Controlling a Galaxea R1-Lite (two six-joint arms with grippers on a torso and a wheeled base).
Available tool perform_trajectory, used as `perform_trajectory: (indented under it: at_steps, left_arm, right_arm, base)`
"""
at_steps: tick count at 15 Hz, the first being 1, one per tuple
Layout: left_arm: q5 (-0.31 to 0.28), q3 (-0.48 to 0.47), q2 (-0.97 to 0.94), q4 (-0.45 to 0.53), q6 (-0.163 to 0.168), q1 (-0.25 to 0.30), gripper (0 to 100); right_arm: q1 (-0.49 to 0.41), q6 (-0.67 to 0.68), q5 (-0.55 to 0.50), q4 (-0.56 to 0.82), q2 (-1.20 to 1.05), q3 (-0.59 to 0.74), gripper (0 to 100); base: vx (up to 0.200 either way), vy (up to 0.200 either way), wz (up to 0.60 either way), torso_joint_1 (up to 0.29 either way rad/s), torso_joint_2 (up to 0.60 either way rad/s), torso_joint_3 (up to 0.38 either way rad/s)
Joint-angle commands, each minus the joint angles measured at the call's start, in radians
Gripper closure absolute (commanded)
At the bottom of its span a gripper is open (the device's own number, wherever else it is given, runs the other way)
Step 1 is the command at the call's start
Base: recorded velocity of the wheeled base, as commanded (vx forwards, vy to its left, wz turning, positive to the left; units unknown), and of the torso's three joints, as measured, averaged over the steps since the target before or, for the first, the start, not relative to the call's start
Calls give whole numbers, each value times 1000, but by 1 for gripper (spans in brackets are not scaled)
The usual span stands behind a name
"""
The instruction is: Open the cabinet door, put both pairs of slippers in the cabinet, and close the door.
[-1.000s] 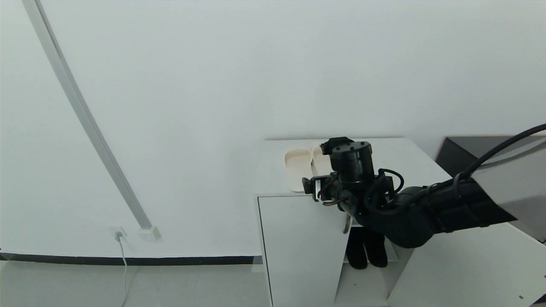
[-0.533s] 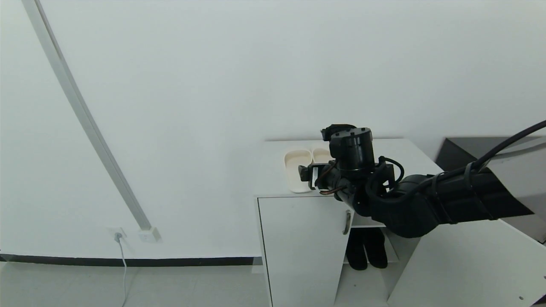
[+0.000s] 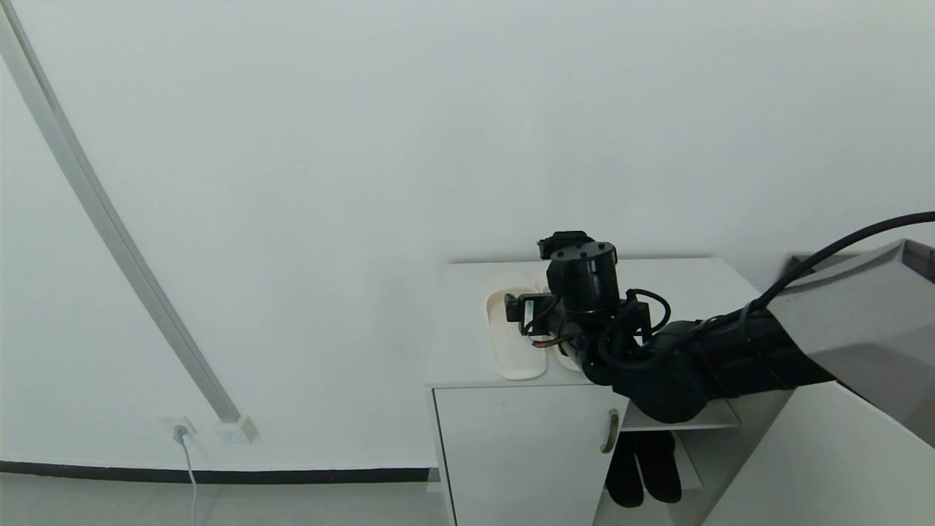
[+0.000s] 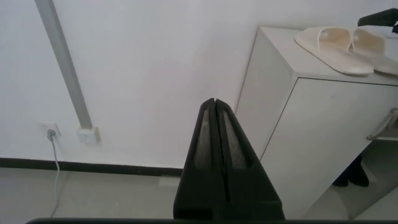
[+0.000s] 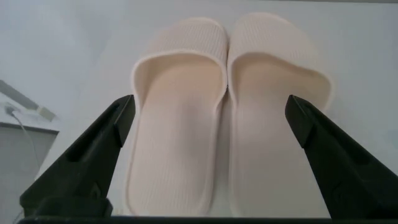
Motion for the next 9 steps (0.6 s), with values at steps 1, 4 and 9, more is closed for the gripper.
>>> perform_trajectory:
  at_steps: [1,4,9]
  left_arm:
    - [1,0,1,0,1,0,100]
    - [1,0,1,0,1,0,100]
    - [1,0,1,0,-2,0,100]
  right_arm:
    - [1,-1,1,-14,48,0,0]
    - [-7,-21,1,-15,93,-26,0]
    - [-31,-48,1,-14,188,-144,0]
  base:
    - [0,0,0,0,0,0]
    - [0,0,0,0,0,0]
    - [0,0,0,0,0,0]
